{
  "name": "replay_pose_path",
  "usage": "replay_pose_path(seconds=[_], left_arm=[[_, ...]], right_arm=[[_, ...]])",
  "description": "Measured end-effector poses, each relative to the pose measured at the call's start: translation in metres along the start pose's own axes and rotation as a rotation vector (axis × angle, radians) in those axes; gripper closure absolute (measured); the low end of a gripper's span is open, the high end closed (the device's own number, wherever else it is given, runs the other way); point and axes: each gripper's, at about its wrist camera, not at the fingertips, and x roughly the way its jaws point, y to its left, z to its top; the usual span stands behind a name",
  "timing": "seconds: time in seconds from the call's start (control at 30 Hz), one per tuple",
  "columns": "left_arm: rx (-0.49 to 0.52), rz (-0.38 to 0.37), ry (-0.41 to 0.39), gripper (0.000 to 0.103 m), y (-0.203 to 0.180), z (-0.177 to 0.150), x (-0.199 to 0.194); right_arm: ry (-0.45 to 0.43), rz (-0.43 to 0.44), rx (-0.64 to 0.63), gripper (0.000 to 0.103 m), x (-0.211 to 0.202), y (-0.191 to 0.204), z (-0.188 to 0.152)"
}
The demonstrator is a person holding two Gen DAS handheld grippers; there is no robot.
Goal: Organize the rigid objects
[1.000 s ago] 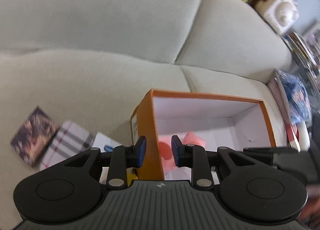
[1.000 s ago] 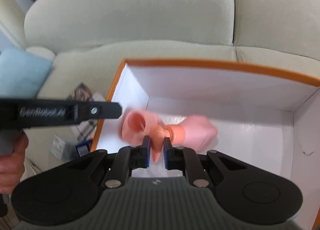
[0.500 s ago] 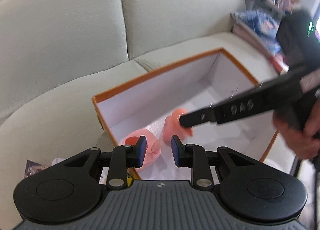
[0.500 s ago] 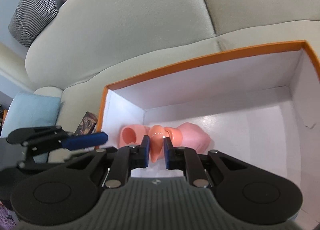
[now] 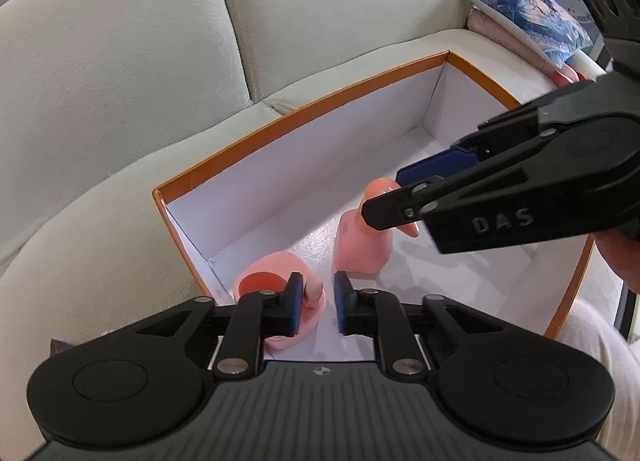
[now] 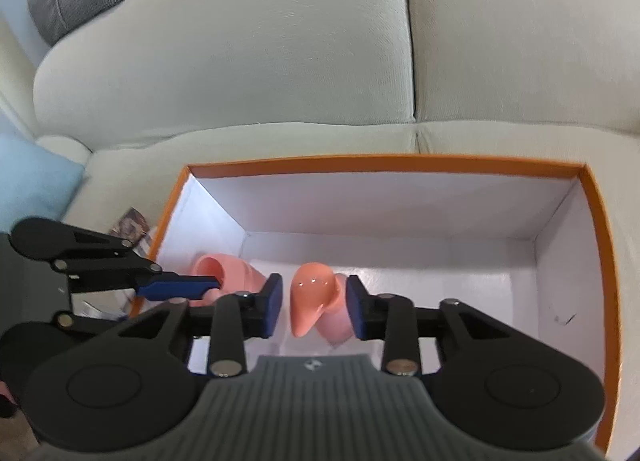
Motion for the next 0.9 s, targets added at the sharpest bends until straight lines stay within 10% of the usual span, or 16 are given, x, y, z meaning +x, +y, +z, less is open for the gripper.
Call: replay_pose_path(seconds=[0.43,0.9], left_arm=[[0.323,0.093,-0.066,0.094,-0.013,0.002,0.000],[0.283,0.112,-0.096,0.092,-0.002,0.011,0.011]], right_arm=[[-0.033,0.002,-0.059,0.077,0.010,-0.001,0.016],[-0.088,0.127,-0.212,0.077,0.028,0.001,0.032]])
